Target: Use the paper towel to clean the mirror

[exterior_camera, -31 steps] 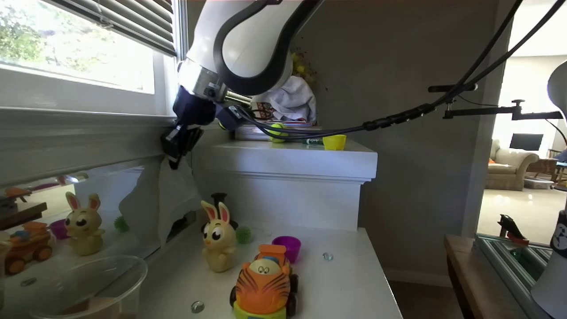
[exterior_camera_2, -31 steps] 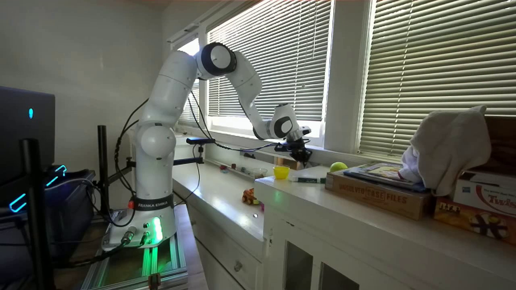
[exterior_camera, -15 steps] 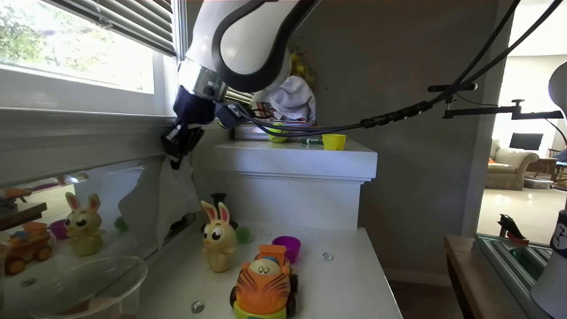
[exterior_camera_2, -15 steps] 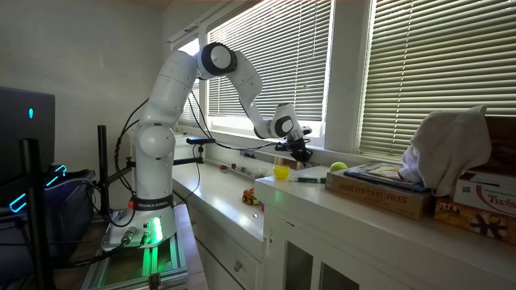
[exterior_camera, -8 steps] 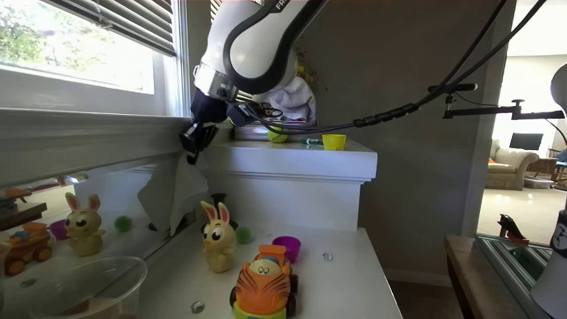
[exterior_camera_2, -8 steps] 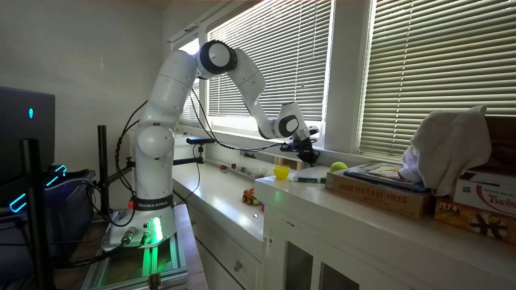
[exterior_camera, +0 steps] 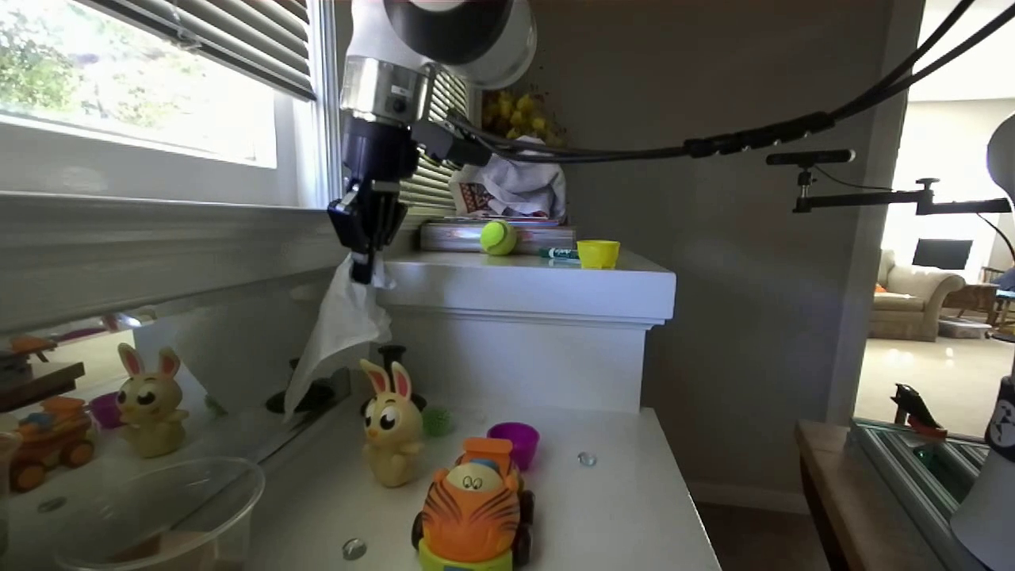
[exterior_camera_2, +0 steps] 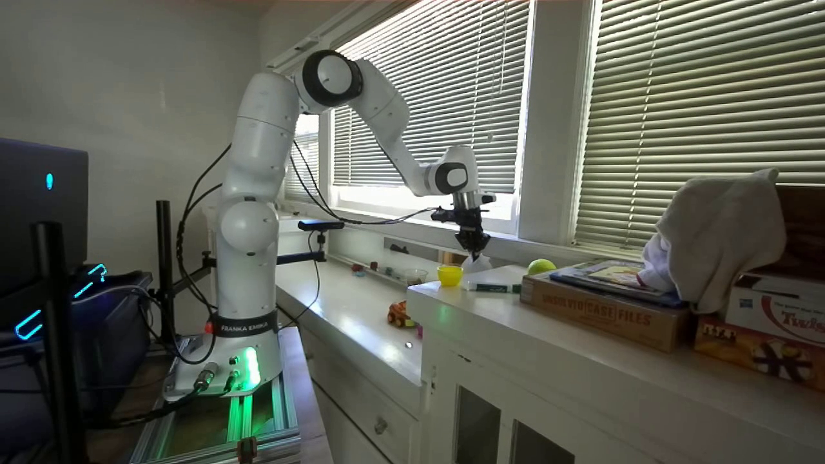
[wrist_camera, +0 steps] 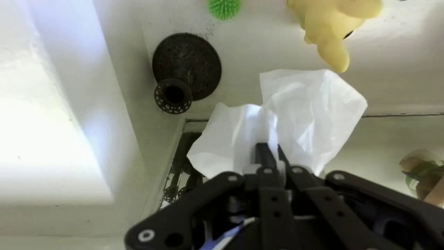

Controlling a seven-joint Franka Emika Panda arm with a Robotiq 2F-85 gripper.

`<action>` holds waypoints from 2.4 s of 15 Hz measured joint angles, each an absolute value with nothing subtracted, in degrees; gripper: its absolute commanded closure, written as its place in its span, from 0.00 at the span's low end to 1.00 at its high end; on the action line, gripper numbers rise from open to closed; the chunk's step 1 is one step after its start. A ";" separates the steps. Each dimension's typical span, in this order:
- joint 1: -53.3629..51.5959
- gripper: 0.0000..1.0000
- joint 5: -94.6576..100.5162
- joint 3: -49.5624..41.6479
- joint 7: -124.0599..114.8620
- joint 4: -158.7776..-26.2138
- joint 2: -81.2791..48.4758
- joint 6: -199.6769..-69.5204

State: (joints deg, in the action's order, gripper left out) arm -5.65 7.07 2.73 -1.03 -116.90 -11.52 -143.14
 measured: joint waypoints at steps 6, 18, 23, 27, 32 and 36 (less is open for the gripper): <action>-4.42 1.00 7.06 1.56 -4.54 -116.42 -3.11 -134.38; 3.72 1.00 13.26 -3.97 -18.71 -114.45 1.88 -132.21; 4.29 1.00 10.60 -4.28 -19.61 -116.07 0.88 -130.97; 4.16 1.00 6.49 -4.00 -19.15 -117.08 -0.84 -129.99; 4.28 1.00 5.94 -4.44 -19.08 -117.28 -4.08 -129.81; 4.31 0.67 5.86 -4.83 -19.08 -117.31 -5.69 -129.79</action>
State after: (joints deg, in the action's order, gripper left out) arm 4.31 5.86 -4.83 -19.08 -117.31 -5.69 -129.79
